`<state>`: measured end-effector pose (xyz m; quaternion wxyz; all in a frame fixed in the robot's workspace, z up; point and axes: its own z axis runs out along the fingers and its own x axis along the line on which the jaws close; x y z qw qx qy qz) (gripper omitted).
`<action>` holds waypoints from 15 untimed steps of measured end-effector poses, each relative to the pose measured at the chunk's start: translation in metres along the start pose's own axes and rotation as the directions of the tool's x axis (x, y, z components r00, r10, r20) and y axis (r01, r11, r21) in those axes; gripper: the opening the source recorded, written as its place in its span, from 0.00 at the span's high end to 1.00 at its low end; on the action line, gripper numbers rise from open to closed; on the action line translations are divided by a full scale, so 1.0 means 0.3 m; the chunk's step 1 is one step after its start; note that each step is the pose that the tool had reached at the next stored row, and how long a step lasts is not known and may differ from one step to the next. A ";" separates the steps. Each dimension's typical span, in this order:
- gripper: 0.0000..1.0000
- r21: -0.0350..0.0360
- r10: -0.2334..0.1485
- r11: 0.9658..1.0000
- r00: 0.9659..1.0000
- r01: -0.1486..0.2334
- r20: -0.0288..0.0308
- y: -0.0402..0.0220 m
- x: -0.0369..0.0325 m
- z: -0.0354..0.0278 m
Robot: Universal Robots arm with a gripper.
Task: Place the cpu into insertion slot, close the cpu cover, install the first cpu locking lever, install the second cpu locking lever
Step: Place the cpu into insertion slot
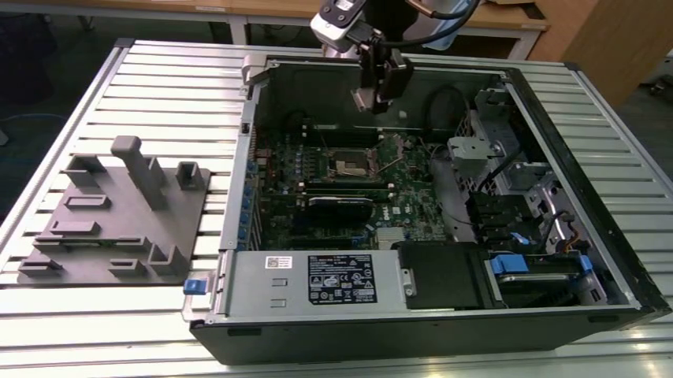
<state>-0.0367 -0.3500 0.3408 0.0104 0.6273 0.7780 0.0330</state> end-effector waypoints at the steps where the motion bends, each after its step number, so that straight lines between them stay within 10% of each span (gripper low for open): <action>1: 0.46 0.000 0.002 1.000 1.000 -0.002 0.000 0.000 0.000 0.002; 15: 0.46 0.000 0.010 1.000 1.000 -0.010 0.001 -0.002 0.000 0.017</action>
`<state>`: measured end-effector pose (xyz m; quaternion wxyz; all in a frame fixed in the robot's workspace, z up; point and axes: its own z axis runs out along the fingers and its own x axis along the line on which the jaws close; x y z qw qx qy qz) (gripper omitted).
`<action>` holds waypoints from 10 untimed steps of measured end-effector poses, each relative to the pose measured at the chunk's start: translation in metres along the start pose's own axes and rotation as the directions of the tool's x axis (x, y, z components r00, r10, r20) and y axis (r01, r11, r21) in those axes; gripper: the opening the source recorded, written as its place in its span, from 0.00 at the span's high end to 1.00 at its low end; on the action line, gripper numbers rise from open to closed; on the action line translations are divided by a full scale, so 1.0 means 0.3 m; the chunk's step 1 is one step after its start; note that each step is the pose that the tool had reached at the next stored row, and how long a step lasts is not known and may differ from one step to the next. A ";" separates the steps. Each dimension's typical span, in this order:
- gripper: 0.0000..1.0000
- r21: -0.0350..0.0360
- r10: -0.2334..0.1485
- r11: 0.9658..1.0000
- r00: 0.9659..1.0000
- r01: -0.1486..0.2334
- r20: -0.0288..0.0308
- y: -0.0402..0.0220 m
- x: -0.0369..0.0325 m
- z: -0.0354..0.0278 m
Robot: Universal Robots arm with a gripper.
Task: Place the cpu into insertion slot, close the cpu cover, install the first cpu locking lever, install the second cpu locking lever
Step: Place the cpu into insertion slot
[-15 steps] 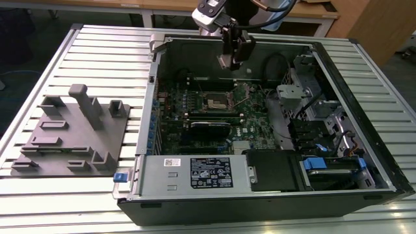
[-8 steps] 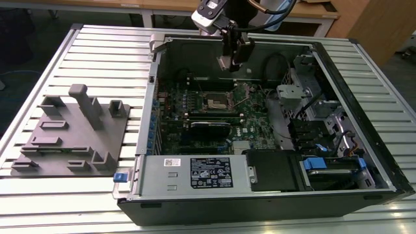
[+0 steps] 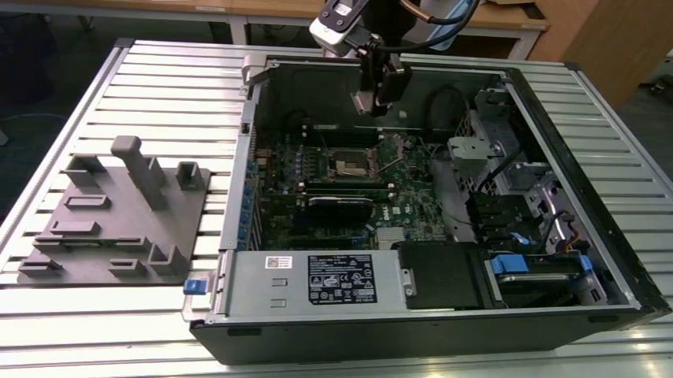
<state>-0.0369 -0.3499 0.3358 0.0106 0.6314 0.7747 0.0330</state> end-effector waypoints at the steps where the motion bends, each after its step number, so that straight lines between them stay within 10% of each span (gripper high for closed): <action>1: 0.46 0.000 0.000 1.000 1.000 0.000 0.000 0.000 0.000 0.001; 10: 0.46 0.000 0.000 1.000 1.000 0.000 0.000 -0.002 -0.001 0.008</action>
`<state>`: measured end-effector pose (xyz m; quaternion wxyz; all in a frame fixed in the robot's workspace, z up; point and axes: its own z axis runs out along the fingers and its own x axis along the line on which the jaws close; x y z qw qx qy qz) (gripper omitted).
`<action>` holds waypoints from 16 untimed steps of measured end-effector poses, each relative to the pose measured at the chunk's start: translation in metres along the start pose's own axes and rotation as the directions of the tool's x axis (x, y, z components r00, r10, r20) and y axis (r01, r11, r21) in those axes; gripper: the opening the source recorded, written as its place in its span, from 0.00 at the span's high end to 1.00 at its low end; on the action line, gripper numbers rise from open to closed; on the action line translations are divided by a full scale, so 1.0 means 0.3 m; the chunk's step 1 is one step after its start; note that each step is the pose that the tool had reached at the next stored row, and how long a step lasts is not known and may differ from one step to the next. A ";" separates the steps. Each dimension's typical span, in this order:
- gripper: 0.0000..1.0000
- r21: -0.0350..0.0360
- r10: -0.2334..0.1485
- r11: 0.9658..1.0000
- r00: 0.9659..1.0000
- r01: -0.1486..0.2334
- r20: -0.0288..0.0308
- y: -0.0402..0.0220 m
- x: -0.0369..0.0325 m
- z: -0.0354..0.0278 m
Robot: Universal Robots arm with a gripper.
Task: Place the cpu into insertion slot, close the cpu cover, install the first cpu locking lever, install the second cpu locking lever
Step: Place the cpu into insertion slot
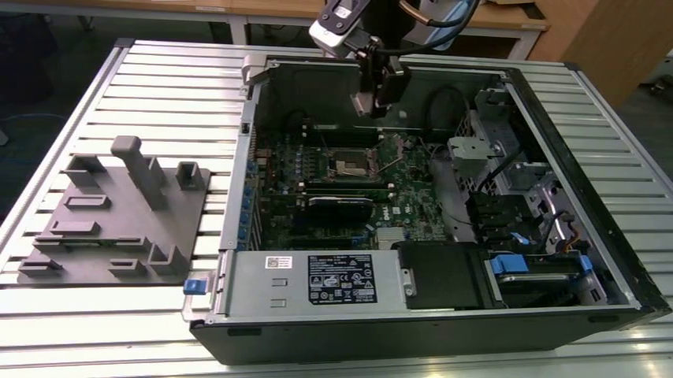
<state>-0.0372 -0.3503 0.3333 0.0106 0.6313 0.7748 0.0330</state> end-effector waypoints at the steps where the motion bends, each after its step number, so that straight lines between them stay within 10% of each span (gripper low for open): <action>1: 0.46 0.000 0.000 1.000 1.000 0.000 0.000 0.000 0.000 0.001; 16: 0.46 0.000 0.014 1.000 1.000 -0.014 0.001 -0.003 0.000 0.006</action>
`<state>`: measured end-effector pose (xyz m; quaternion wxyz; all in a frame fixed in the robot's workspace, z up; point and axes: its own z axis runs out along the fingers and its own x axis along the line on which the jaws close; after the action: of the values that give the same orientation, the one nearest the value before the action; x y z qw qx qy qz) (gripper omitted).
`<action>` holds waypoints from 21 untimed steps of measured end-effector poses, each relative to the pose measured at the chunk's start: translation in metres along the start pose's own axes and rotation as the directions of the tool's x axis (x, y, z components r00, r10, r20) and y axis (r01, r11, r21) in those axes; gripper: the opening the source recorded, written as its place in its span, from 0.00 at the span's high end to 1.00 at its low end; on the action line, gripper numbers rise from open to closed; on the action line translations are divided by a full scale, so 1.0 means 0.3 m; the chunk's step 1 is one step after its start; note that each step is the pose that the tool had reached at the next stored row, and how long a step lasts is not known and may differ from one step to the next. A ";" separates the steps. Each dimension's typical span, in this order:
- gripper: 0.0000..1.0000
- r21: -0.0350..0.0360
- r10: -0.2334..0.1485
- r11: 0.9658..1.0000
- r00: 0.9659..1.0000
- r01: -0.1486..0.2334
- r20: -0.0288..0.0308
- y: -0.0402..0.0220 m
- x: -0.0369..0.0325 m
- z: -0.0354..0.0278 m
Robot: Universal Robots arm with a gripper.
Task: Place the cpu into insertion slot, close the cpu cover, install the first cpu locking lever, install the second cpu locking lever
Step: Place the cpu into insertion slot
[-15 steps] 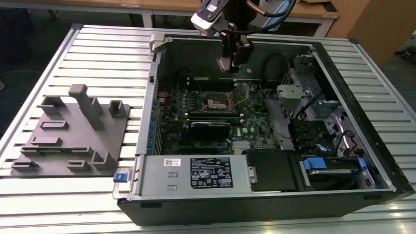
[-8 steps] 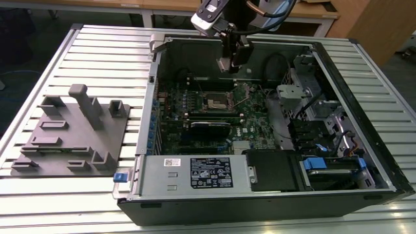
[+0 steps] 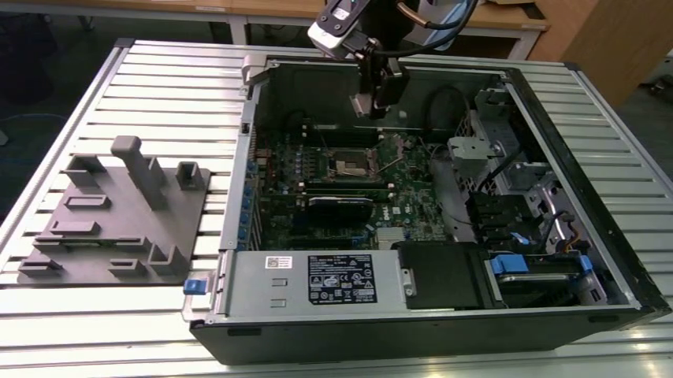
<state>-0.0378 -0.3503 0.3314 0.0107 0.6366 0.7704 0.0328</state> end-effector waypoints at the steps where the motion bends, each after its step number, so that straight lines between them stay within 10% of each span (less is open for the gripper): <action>1: 0.46 0.000 0.000 1.000 1.000 0.000 0.000 0.000 0.000 0.000; 15: 0.46 0.000 0.005 1.000 1.000 -0.005 0.000 -0.007 0.000 0.025; 21: 0.46 -0.001 0.086 0.996 0.996 -0.086 0.006 -0.010 0.000 0.045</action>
<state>-0.0400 -0.3505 0.3177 0.0119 0.6692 0.7423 0.0317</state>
